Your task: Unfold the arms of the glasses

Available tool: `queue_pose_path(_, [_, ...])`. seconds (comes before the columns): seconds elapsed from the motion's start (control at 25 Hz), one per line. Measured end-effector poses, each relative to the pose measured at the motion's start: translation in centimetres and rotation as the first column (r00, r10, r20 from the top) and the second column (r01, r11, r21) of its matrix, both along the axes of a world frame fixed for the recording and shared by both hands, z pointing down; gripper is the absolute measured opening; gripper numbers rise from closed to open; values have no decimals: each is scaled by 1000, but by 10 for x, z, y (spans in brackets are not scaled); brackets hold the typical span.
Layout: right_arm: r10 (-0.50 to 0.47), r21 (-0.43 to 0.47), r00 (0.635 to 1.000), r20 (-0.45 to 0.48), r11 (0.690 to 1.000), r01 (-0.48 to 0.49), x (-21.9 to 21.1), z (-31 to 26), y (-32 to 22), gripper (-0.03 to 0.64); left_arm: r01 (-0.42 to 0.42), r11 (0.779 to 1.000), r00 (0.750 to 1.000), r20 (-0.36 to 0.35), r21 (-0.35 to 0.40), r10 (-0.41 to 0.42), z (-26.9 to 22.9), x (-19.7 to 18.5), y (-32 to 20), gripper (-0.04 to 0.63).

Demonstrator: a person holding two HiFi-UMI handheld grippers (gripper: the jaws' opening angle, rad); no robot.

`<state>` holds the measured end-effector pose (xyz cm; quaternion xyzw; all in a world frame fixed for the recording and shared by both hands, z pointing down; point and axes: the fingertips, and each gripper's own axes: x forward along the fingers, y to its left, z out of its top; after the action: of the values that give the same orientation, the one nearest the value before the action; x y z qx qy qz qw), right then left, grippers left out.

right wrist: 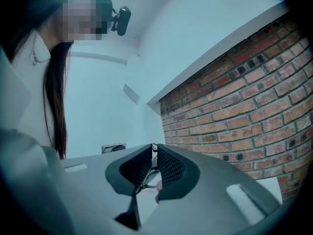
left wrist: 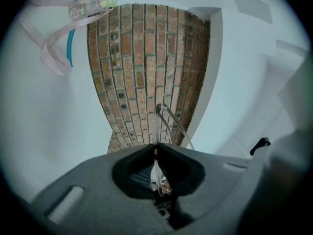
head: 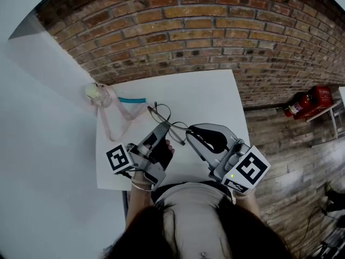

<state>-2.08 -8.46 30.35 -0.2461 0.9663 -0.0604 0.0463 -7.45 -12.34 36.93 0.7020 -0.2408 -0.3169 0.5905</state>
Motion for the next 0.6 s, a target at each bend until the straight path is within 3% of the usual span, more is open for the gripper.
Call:
queue_pose_path(0.28, [11,12,1000,17,1000,-11,5,-8,-2,41,-19,1000,998,54,1,19,6,7,2,23])
queue_pose_path(0.6, [17,18,999,33,1000,-17,9,-15,-6,40,-39,999,997,67,-10,40,10,13,6,23])
